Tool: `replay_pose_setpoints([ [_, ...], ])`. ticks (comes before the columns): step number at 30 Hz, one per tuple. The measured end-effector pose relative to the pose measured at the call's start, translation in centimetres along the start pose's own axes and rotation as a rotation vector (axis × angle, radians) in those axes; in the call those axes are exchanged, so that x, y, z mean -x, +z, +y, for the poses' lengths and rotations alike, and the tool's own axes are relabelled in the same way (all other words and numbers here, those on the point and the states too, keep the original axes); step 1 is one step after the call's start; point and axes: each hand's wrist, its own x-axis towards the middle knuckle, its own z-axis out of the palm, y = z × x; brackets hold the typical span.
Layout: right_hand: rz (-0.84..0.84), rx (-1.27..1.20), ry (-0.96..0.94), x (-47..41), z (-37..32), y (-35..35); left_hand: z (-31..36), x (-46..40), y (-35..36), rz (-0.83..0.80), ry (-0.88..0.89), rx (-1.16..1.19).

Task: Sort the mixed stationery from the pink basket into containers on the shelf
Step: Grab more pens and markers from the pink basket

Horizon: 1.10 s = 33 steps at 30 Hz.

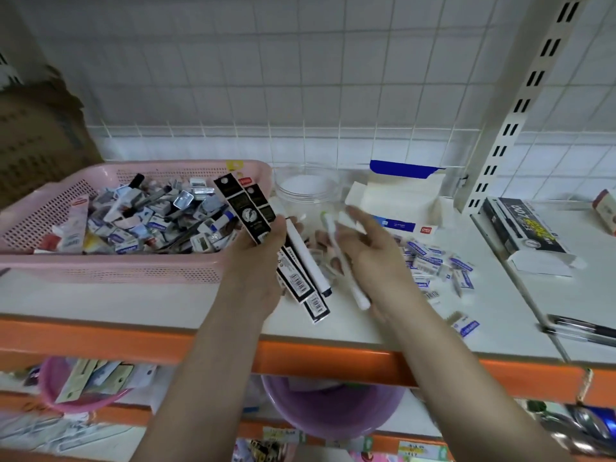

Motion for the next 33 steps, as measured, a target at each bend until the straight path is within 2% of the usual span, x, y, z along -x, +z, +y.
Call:
replay_pose_setpoints([
  [1,-0.011,0.064,0.015,0.1,0.5,0.3,0.0,-0.1,0.3,-0.001,0.002,0.0],
  [6,-0.093,0.527,-0.16,-0.5,1.7,0.4,-0.5,-0.5,2.1,-0.052,0.042,-0.01],
  [9,0.03,0.658,-0.117,-0.9,1.4,-0.6,-1.2,-1.6,3.0,-0.037,0.036,-0.036],
  [13,0.473,0.302,0.035,-0.3,-1.4,-5.7,-1.0,-3.0,5.5,-0.108,0.022,-0.058],
  [17,0.775,-0.201,-0.01,3.0,-4.2,-13.7,-2.9,-1.4,10.5,-0.408,-0.085,-0.208],
  [22,1.048,-0.242,-0.089,10.9,-5.3,-24.7,-8.5,4.8,19.5,-0.757,-0.149,-0.346],
  [24,1.132,-0.261,-0.103,14.6,-5.3,-29.1,-11.1,8.0,23.7,-0.875,-0.115,-0.442],
  [28,1.197,-0.308,-0.112,20.9,-5.0,-37.8,-17.6,14.0,32.1,-0.967,-0.016,-0.565],
  [33,1.185,-0.205,-0.015,25.9,-7.1,-48.0,-24.8,20.6,41.4,-0.932,-0.058,-0.596],
])
